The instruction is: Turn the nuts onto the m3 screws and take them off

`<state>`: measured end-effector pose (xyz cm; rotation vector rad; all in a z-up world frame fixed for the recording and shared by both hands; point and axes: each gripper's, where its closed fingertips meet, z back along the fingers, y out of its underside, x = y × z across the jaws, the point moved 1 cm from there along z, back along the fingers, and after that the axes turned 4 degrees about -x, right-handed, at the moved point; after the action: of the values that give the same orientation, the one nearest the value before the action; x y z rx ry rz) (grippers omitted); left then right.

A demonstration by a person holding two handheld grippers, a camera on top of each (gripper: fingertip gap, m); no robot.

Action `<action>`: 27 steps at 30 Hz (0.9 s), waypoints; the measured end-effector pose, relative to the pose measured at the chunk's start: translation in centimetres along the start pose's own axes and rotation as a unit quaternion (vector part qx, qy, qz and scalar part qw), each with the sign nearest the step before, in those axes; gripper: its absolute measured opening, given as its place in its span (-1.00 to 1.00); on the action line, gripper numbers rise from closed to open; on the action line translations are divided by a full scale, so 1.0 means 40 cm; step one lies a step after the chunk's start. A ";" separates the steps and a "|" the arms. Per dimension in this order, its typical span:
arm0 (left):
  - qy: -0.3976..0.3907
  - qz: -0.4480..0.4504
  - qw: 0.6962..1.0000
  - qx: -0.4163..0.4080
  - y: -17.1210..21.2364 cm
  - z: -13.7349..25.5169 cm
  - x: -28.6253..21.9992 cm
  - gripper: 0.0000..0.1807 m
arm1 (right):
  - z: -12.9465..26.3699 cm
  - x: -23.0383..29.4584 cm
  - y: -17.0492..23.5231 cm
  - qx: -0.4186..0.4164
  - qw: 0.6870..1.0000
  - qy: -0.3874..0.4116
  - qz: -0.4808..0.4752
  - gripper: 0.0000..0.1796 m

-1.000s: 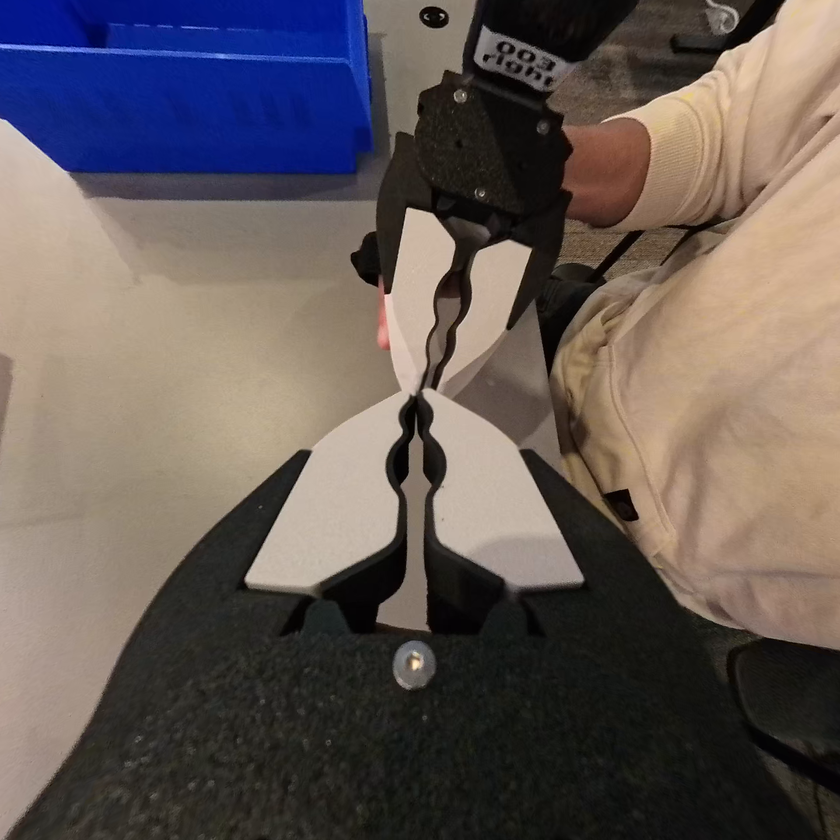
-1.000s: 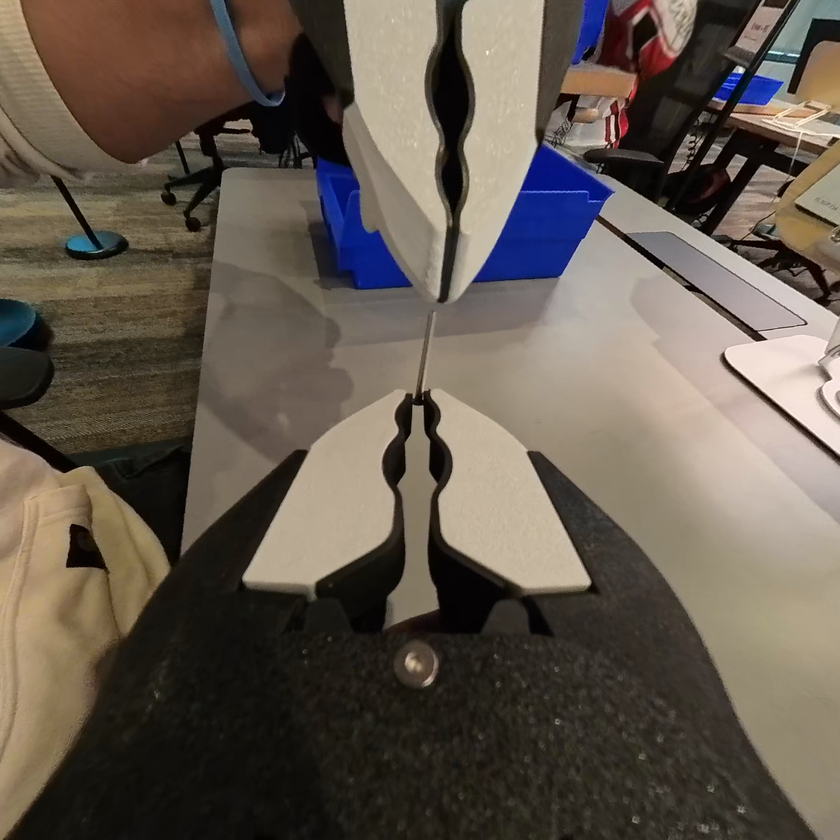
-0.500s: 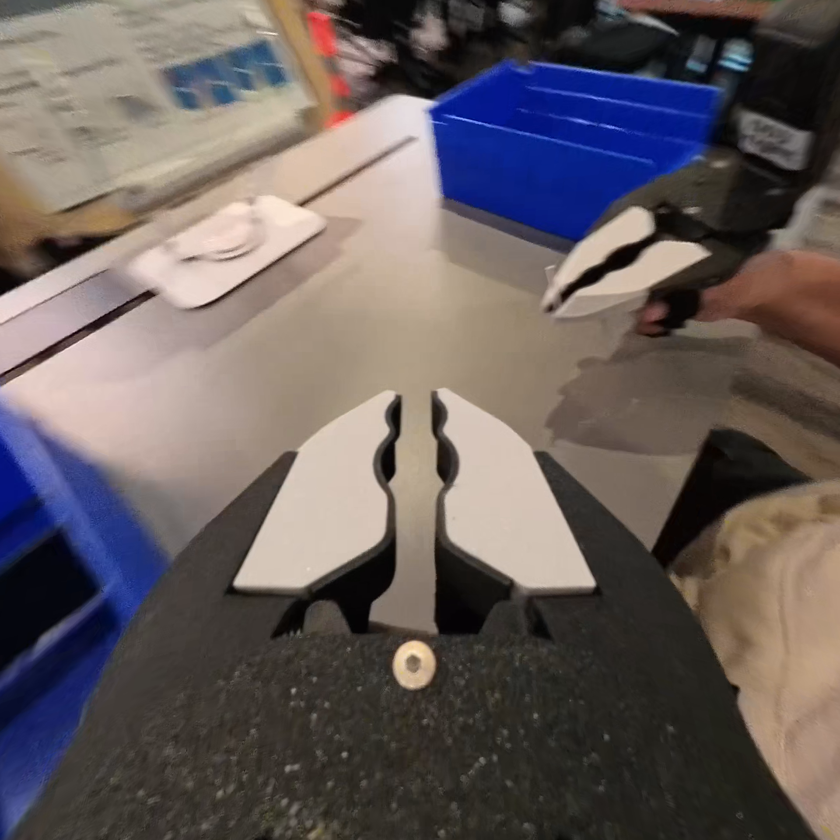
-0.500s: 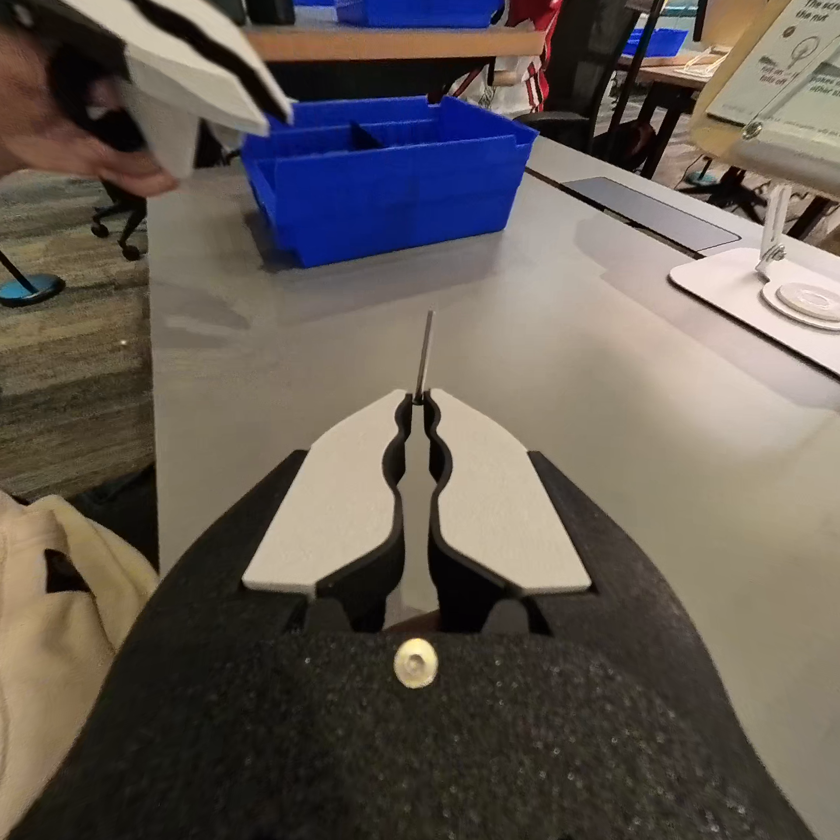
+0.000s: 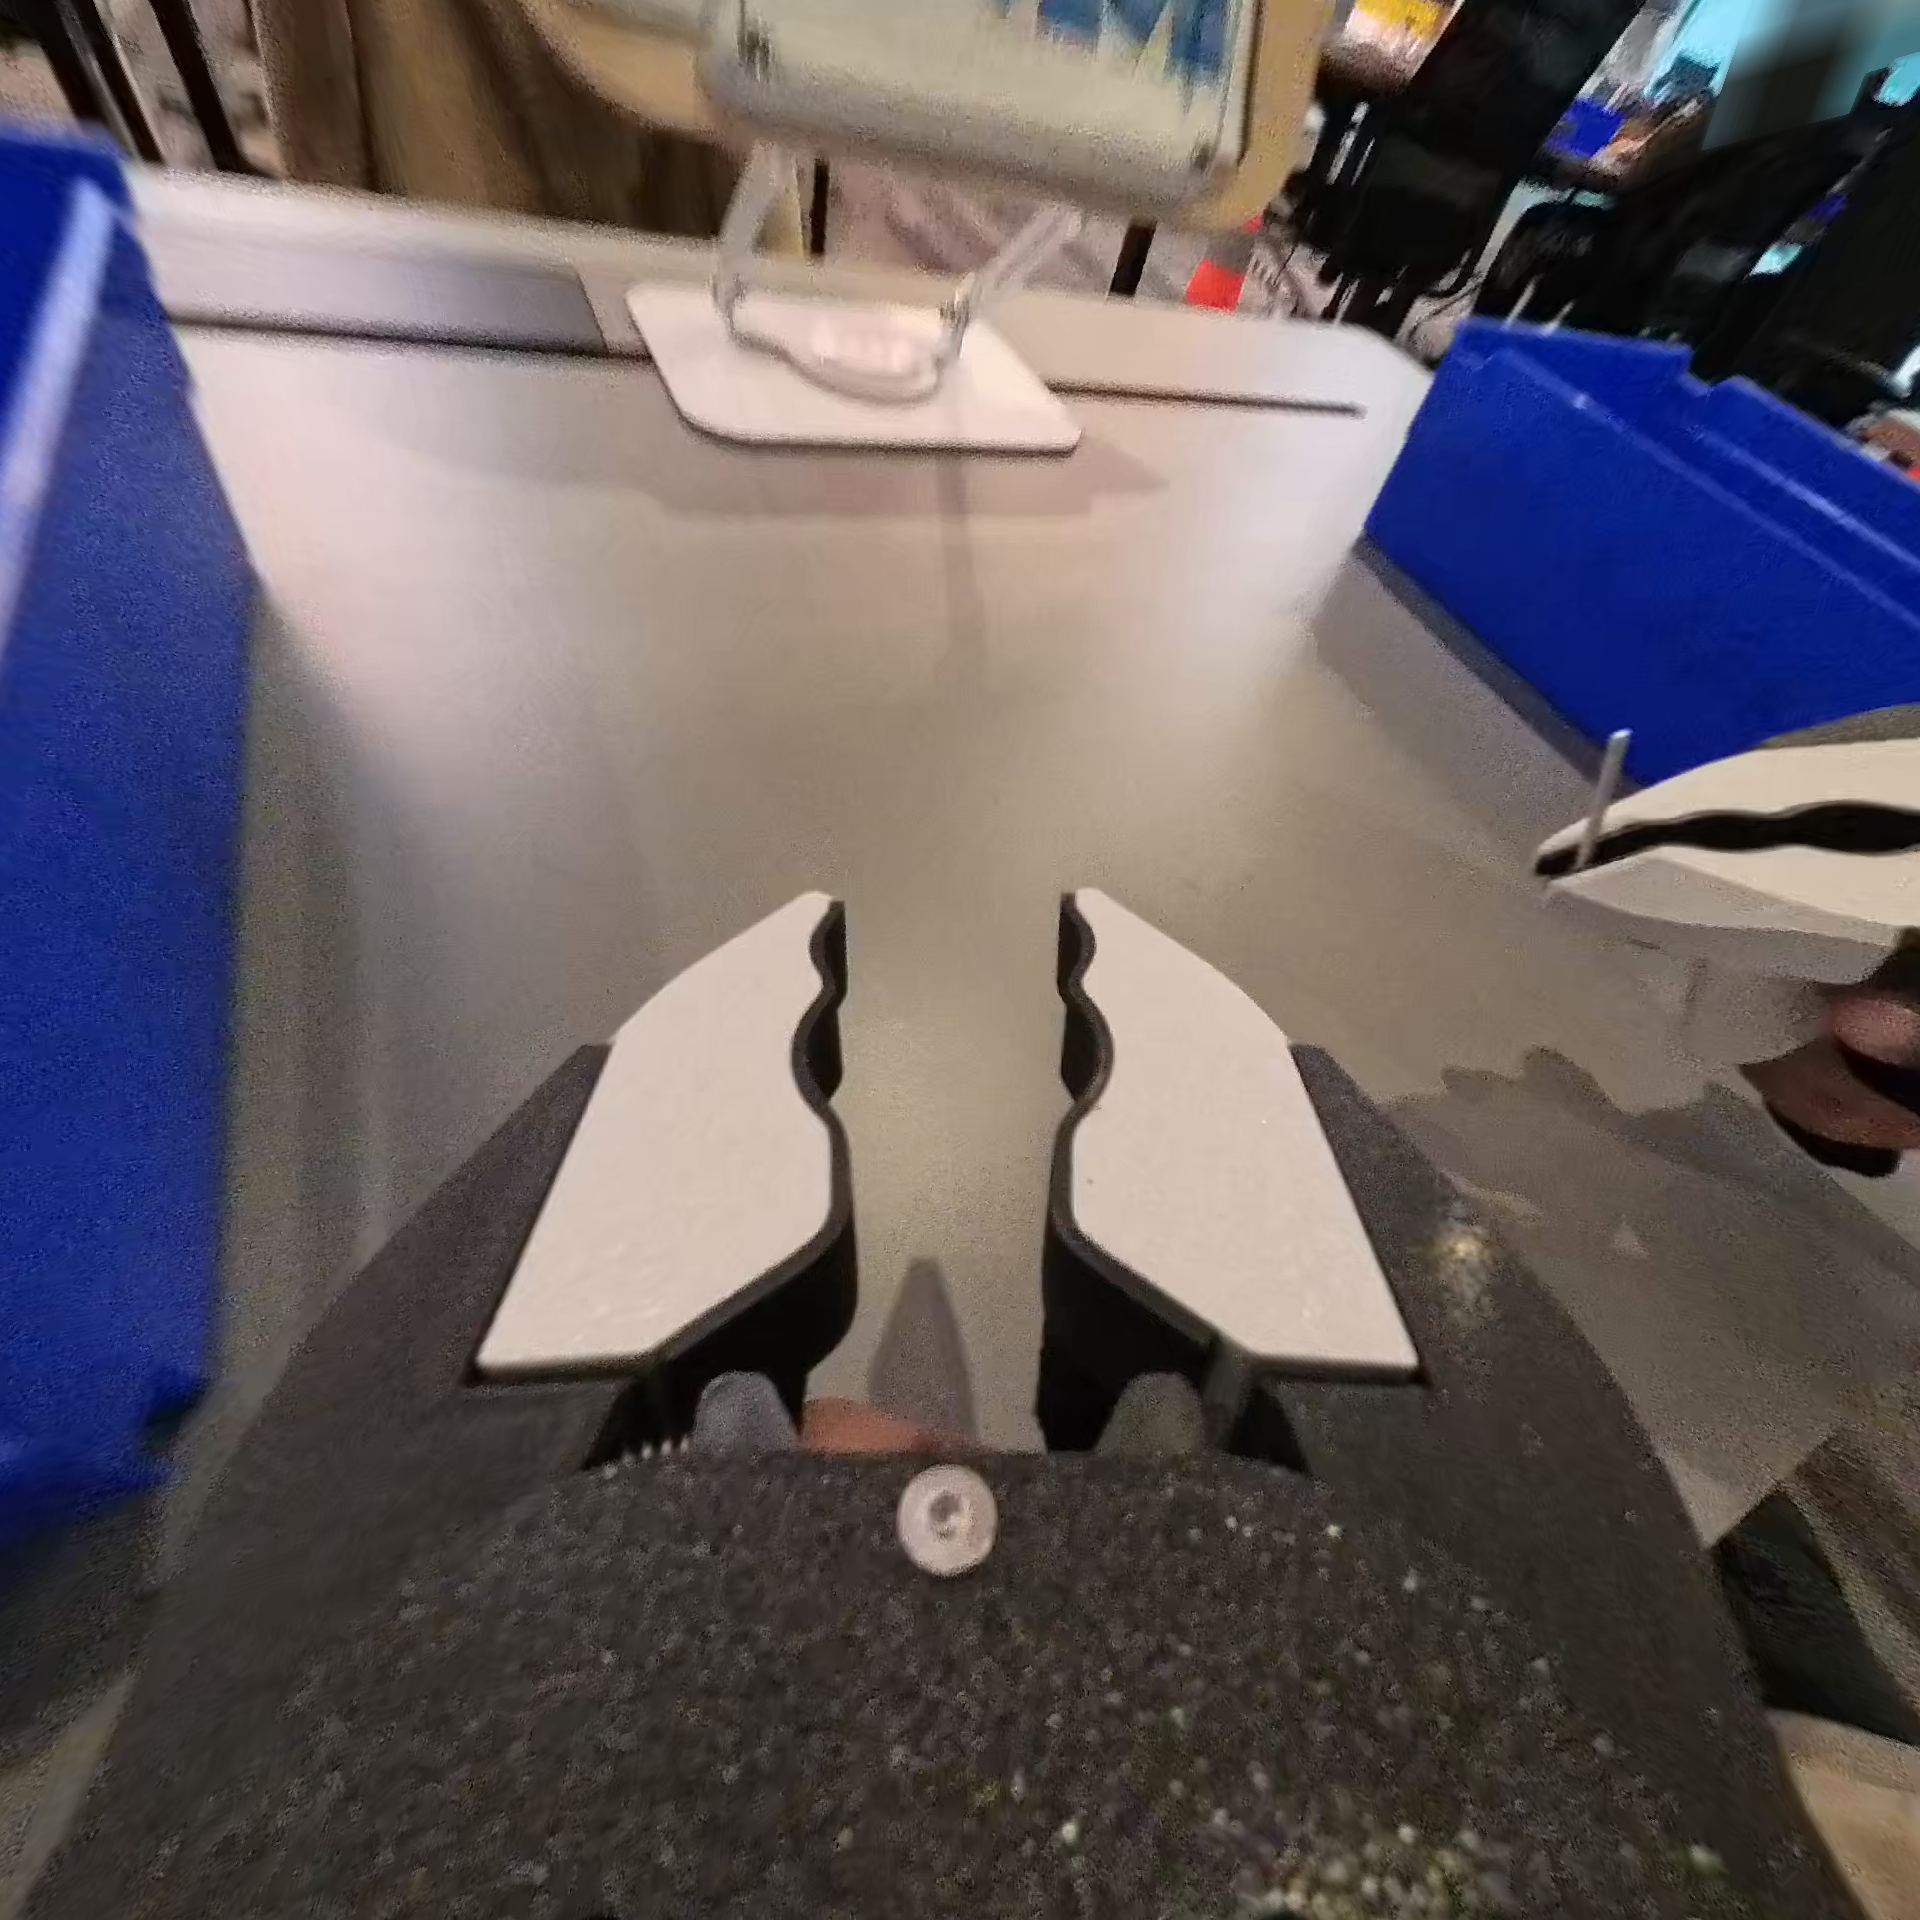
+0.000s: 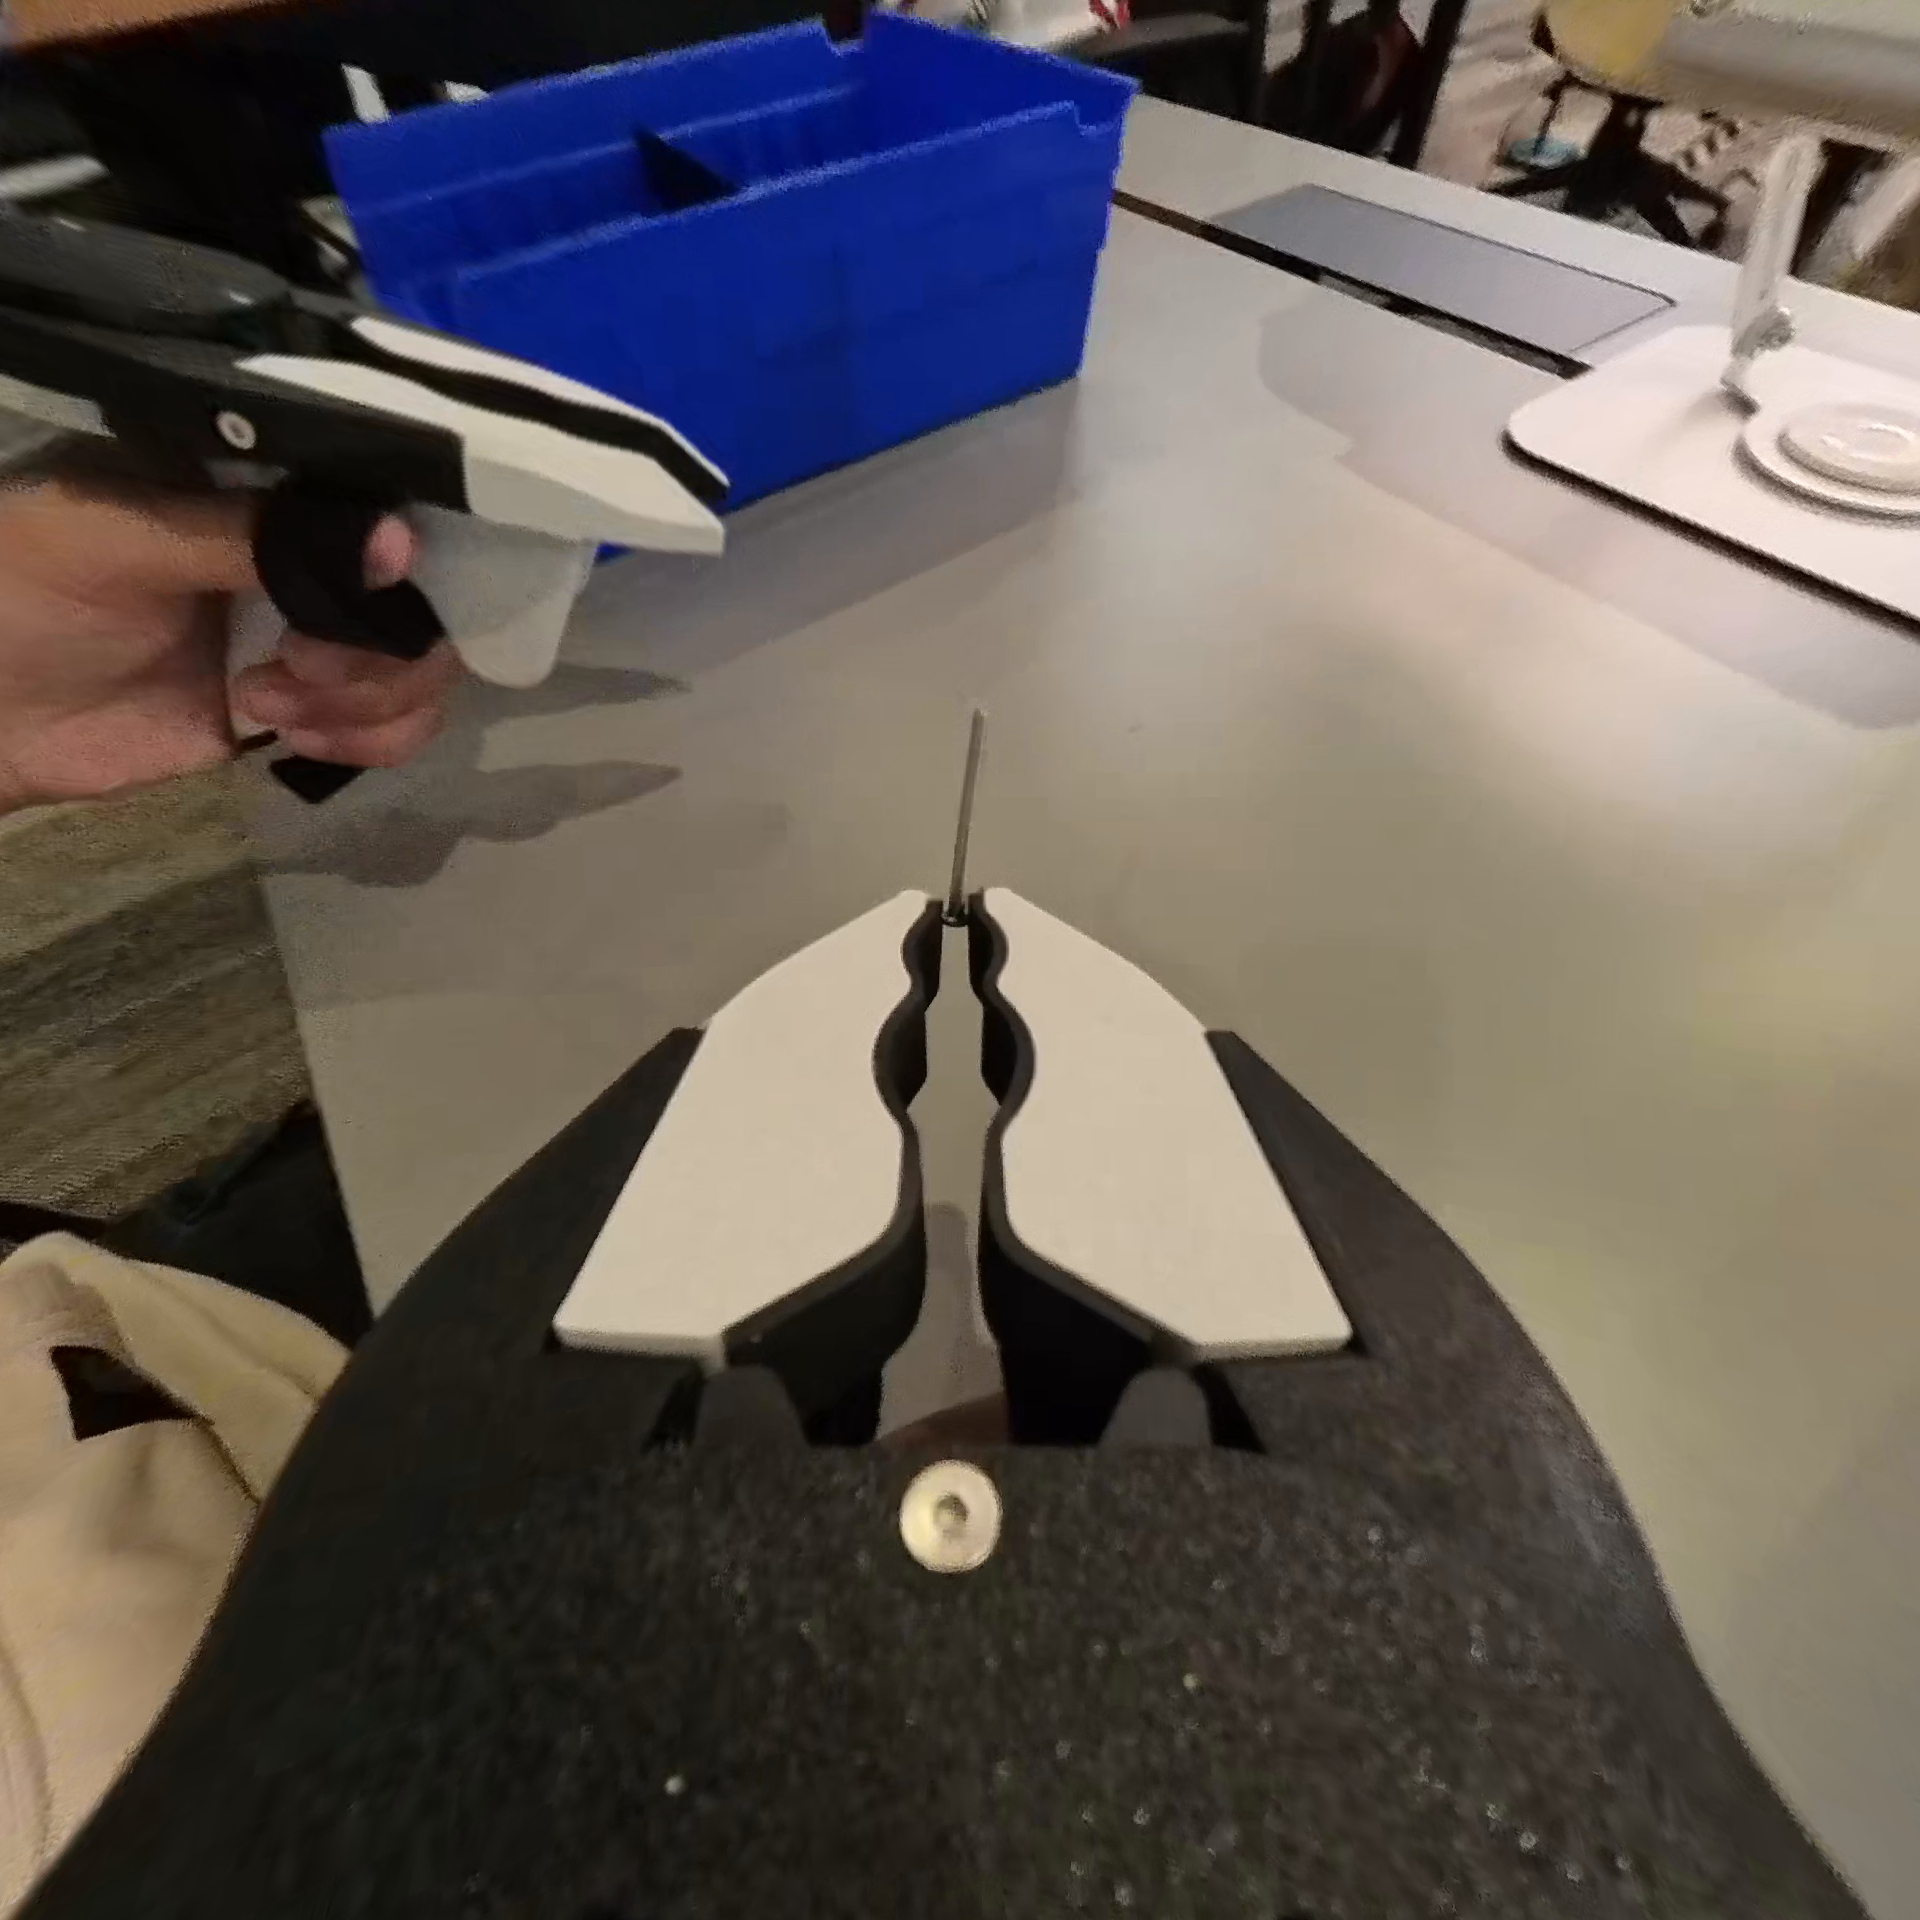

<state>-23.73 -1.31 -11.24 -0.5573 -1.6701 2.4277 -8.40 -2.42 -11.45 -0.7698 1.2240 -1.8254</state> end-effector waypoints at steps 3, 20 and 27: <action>0.033 0.015 0.999 0.007 0.009 -0.038 -0.037 -0.54 | -0.003 0.008 -0.008 0.003 1.000 -0.011 -0.005 -0.95; 0.250 0.007 0.968 0.031 -0.016 -0.049 -0.300 -0.98 | -0.060 0.101 -0.024 -0.031 0.996 -0.084 -0.018 -0.94; 0.123 -0.188 0.958 0.180 -0.029 -0.183 -0.133 -0.98 | -0.006 0.034 0.022 -0.024 0.997 -0.050 -0.046 -0.78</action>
<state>-16.15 3.79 -11.29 -0.4193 -1.0828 2.1980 -9.05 -3.68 -12.29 -0.9477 1.1900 -1.8143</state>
